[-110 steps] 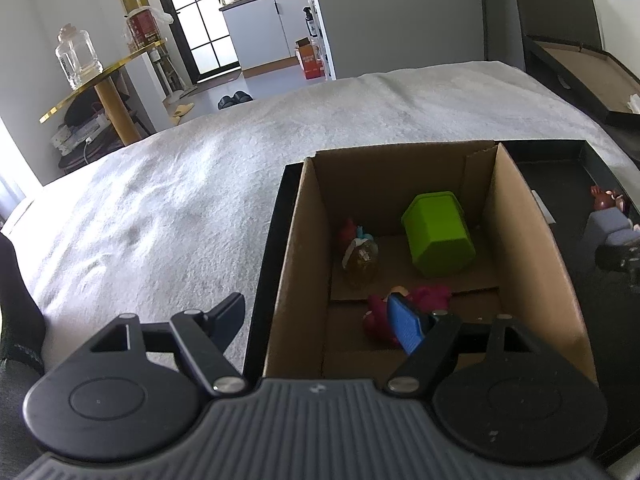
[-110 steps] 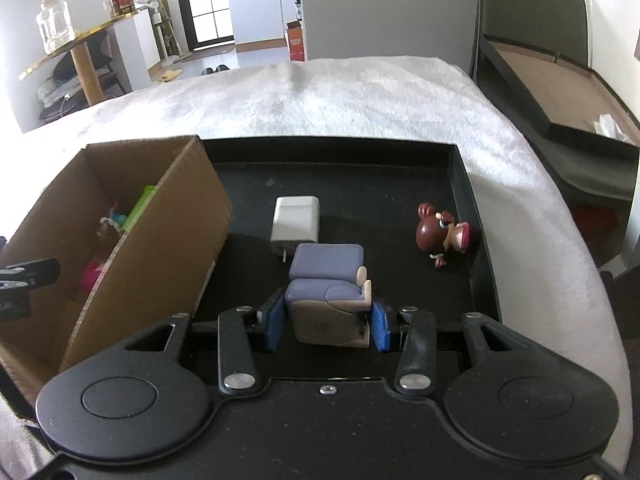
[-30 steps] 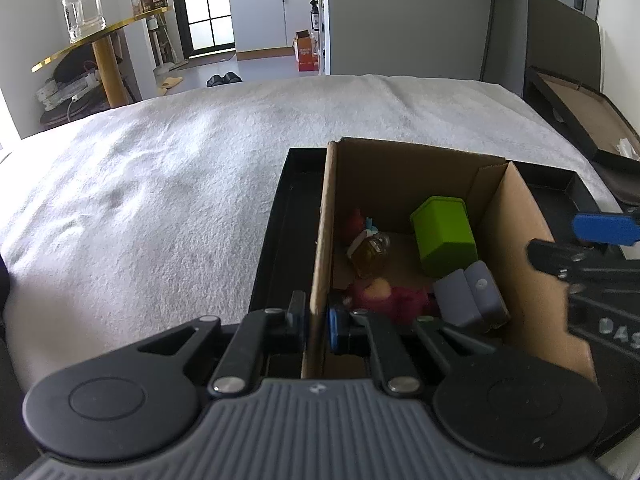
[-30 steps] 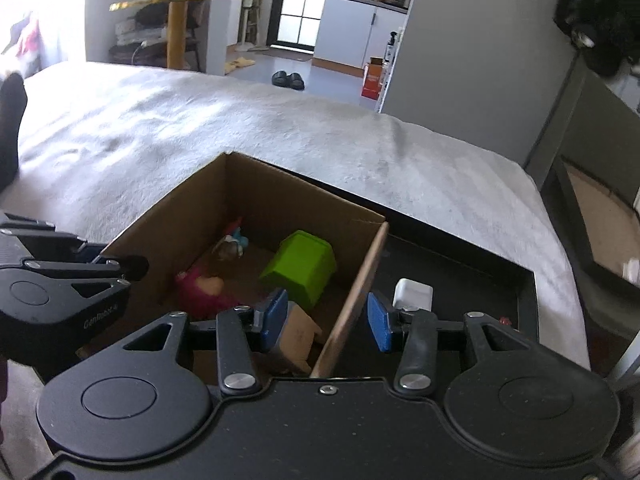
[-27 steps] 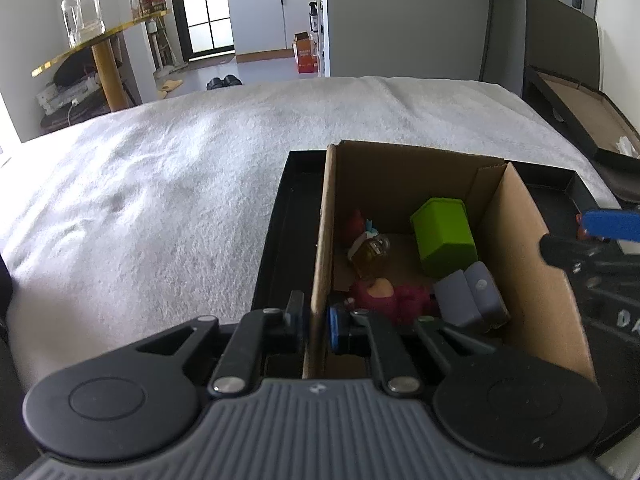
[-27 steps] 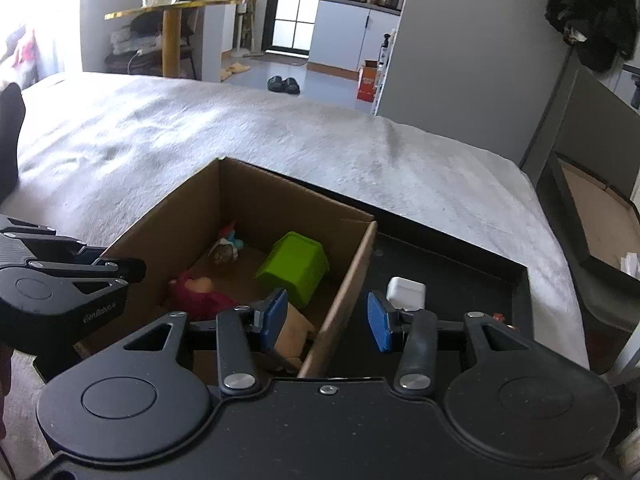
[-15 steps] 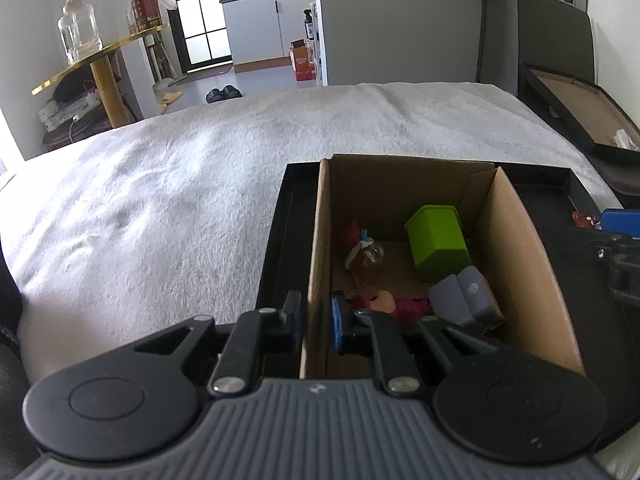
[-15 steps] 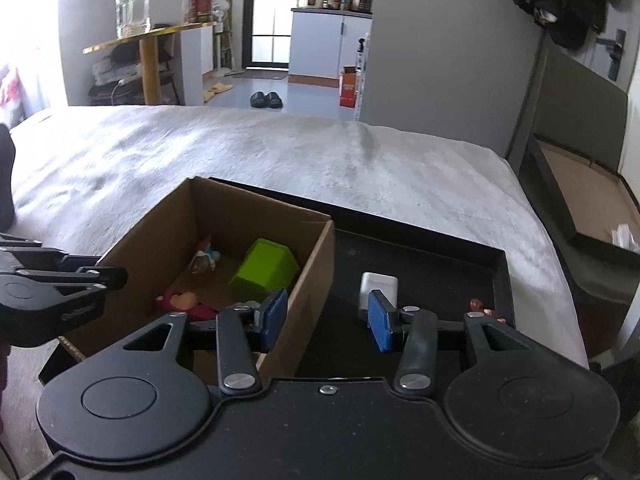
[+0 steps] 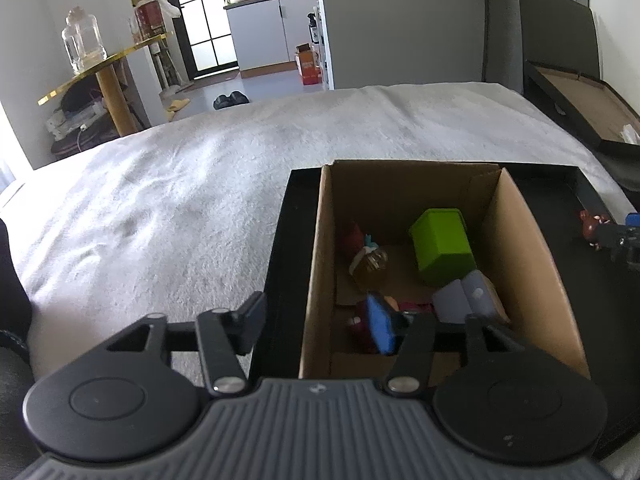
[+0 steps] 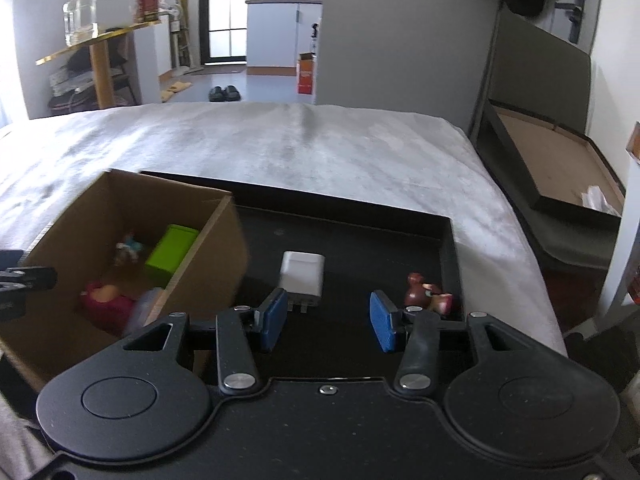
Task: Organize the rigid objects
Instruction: 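Move the right gripper to the brown monkey figure and grasp it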
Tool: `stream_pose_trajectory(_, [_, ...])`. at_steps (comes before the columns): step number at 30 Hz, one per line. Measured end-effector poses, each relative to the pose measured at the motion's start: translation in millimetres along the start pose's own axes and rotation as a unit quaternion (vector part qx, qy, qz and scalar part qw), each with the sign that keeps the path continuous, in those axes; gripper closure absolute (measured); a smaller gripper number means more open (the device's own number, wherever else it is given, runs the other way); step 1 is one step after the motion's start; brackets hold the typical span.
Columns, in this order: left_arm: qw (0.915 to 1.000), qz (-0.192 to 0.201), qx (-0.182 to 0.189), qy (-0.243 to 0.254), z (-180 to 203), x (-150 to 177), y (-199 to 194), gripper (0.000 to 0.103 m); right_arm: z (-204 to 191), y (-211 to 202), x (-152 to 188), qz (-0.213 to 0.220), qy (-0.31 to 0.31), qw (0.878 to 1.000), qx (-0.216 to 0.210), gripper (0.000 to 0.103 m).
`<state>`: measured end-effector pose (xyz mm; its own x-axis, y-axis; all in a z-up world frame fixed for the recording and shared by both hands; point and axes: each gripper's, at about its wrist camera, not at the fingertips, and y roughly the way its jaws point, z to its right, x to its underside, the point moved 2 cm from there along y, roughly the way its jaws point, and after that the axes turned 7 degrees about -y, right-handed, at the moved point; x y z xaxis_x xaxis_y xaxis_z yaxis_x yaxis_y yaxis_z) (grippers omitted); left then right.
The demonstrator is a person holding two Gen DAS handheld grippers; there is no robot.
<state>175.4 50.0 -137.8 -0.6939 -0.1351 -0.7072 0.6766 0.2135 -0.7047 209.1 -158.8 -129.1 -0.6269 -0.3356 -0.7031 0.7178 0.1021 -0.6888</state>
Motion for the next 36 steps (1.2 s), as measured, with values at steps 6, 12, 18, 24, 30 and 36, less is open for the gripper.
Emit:
stream_pose_trajectory(6, [0.9998, -0.008, -0.014, 0.013, 7, 3, 8, 0.033, 18, 17, 6, -0.011, 0.013, 1.0, 0.013, 0.054])
stream_pose_trajectory(12, [0.9997, -0.009, -0.012, 0.021, 14, 3, 10, 0.028, 33, 37, 11, -0.022, 0.028, 0.999, 0.019, 0.047])
stream_pose_trajectory(18, [0.9999, -0.004, -0.012, 0.011, 15, 1, 11, 0.025, 44, 52, 13, -0.027, 0.039, 0.998, 0.027, 0.041])
stream_pose_trajectory(24, [1.0, -0.001, -0.007, -0.001, 15, 0, 13, 0.024, 54, 67, 14, -0.036, 0.056, 0.997, 0.035, 0.041])
stream_pose_trajectory(30, [0.9999, -0.007, -0.011, -0.007, 12, -1, 18, 0.024, 62, 79, 15, -0.046, 0.069, 0.996, 0.043, 0.041])
stream_pose_trajectory(36, [0.9999, -0.009, -0.012, -0.006, 13, -1, 19, 0.024, 61, 91, 17, -0.055, 0.071, 0.995, 0.043, 0.041])
